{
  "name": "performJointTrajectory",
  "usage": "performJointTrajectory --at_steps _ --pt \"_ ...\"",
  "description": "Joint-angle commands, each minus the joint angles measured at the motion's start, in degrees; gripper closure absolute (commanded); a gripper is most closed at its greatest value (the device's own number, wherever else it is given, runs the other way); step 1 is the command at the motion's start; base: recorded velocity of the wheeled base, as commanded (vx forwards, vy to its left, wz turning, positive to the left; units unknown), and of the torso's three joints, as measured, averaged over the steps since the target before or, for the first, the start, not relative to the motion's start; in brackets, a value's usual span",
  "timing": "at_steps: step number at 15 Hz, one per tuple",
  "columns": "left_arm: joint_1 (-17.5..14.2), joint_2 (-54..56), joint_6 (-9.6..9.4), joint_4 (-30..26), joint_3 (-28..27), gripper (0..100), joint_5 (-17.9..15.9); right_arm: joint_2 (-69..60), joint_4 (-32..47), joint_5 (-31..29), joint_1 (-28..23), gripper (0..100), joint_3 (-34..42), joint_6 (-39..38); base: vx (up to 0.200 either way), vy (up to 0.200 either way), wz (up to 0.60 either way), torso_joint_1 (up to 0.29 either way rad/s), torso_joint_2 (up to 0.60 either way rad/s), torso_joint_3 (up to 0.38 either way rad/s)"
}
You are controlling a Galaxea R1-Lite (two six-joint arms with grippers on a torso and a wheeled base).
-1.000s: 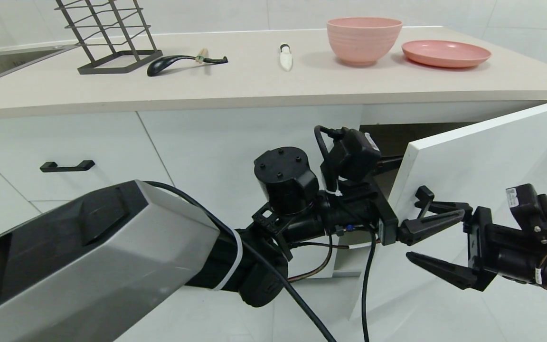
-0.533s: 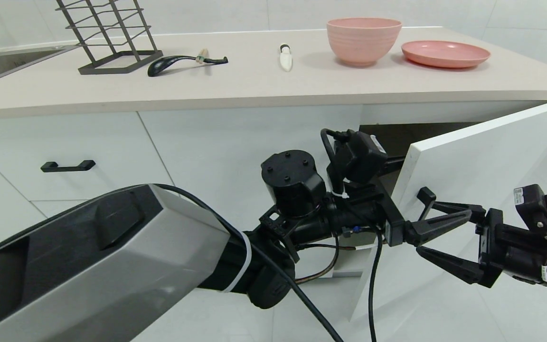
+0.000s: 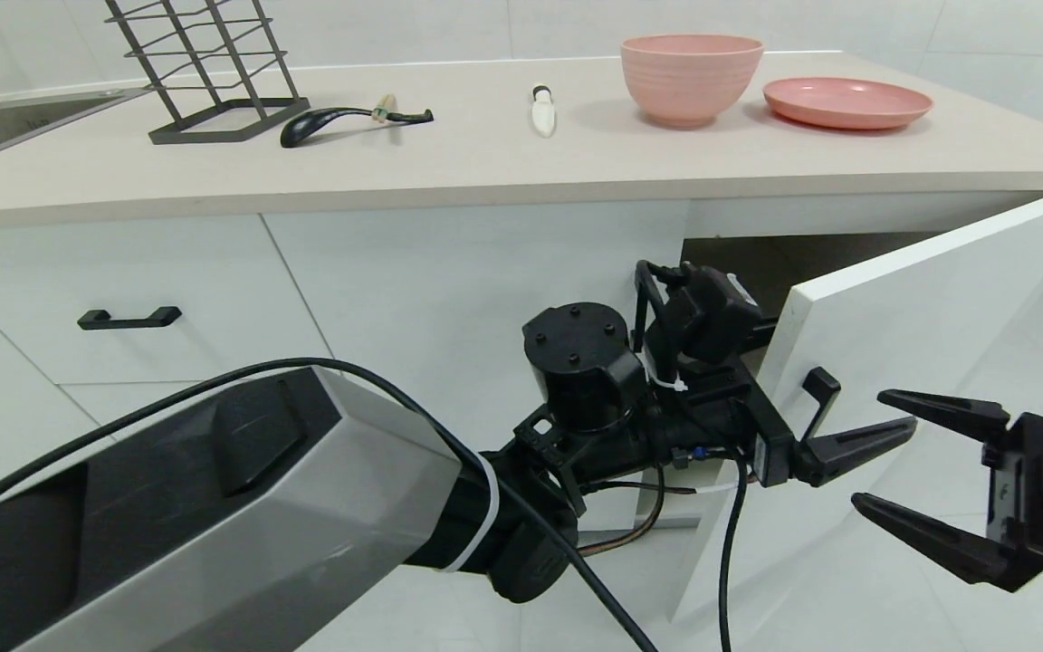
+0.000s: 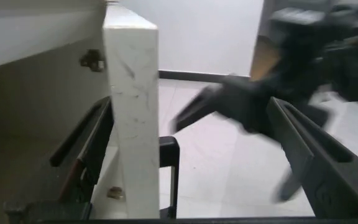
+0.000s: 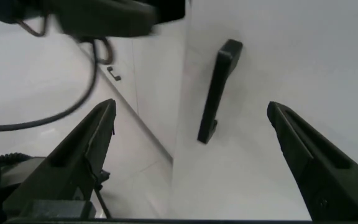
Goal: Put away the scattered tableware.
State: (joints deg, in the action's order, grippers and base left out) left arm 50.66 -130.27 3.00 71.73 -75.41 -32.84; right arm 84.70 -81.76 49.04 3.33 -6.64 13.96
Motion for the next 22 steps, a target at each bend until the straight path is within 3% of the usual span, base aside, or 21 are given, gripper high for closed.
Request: performJointTrajectory --at_steps 1,5,10,13,22 --pt "0.3 -0.2 0.08 -1.6 0.0 0 5.9 -18.0 0.4 0.1 -1.3 0 4.4 0.5 0.000 0.000 0.00 0.000 0.00 0.000" --pt "0.7 -2.5 0.25 -2.6 0.0 0 8.5 -34.3 0.8 -2.9 -1.7 0 5.1 0.4 0.000 0.000 0.00 0.000 0.00 0.000" --pt "3.7 -3.5 1.22 -2.4 0.2 0 10.2 -49.9 7.2 -6.9 -9.4 0 6.6 0.4 0.000 0.000 0.00 0.000 0.00 0.000" --pt "5.3 -3.2 1.22 -1.4 0.4 0 10.9 -57.2 10.7 -9.7 -10.4 0 6.6 0.3 0.000 0.000 0.00 0.000 0.00 0.000" --pt "10.6 -4.5 1.22 -1.4 0.0 0 11.0 -61.8 12.1 -12.5 -10.4 0 6.4 0.2 0.000 0.000 0.00 0.000 0.00 0.000"
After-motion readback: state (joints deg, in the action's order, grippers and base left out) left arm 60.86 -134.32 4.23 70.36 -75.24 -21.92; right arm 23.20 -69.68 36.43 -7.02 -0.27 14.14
